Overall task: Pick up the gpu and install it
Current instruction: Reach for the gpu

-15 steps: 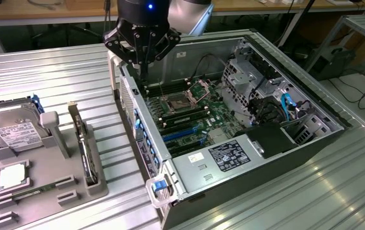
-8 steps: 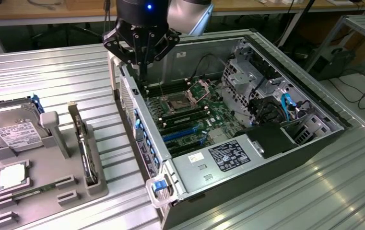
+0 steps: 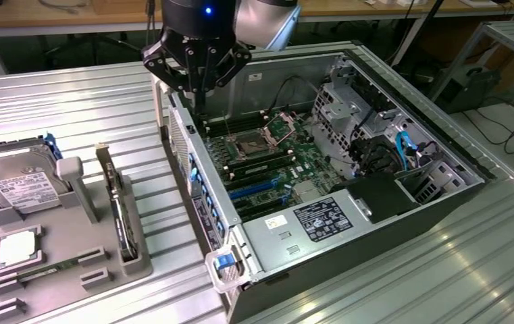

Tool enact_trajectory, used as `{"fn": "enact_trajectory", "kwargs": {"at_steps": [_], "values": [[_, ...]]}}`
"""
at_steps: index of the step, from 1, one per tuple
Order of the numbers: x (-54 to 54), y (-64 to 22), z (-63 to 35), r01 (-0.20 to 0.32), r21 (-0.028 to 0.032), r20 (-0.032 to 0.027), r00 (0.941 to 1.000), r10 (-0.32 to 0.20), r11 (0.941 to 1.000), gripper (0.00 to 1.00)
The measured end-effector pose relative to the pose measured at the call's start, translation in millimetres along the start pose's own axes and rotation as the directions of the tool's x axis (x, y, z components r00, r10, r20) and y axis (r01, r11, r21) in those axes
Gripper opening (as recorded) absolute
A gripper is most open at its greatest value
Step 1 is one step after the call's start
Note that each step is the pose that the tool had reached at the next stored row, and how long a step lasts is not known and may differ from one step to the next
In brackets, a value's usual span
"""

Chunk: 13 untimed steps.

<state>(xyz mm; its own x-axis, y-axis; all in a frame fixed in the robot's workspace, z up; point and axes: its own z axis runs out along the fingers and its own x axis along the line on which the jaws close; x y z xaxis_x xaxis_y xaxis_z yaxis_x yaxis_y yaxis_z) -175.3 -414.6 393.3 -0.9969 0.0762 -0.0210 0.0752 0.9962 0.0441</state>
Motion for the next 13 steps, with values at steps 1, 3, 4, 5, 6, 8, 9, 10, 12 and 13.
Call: {"fn": "enact_trajectory", "kwargs": {"at_steps": [1, 3, 4, 5, 6, 8, 9, 10, 12, 13], "values": [[0.2, -0.2, 0.0, 0.000, 0.0000, -0.0001, 1.0000, 0.000, 1.0000, 0.11], [0.7, -0.5, -0.1, 0.000, 0.0001, -0.0003, 1.0000, 0.000, 1.0000, 0.11], [1.2, -0.8, -0.1, 0.000, 0.0000, -0.0004, 1.0000, 0.000, 1.0000, 0.11], [1.7, -1.1, -0.1, 0.000, 0.0001, -0.0005, 1.0000, 0.000, 1.0000, 0.11], [2.3, -1.5, -0.1, 0.000, 0.0000, -0.0005, 1.0000, 0.000, 1.0000, 0.11], [3.0, -1.9, -0.2, 0.000, 0.0001, -0.0006, 1.0000, 0.000, 1.0000, 0.11], [3.3, -2.1, -0.2, 0.000, 0.0000, -0.0006, 1.0000, 0.000, 1.0000, 0.11], [3.6, -2.3, -0.2, 0.000, 0.0001, -0.0007, 1.0000, 0.000, 1.0000, 0.11], [4.3, -2.6, -0.2, 0.000, 0.0001, -0.0008, 1.0000, 0.000, 1.0000, 0.11], [4.7, -2.8, -0.2, 0.000, 0.0001, -0.0008, 1.0000, 0.000, 1.0000, 0.11]]}}
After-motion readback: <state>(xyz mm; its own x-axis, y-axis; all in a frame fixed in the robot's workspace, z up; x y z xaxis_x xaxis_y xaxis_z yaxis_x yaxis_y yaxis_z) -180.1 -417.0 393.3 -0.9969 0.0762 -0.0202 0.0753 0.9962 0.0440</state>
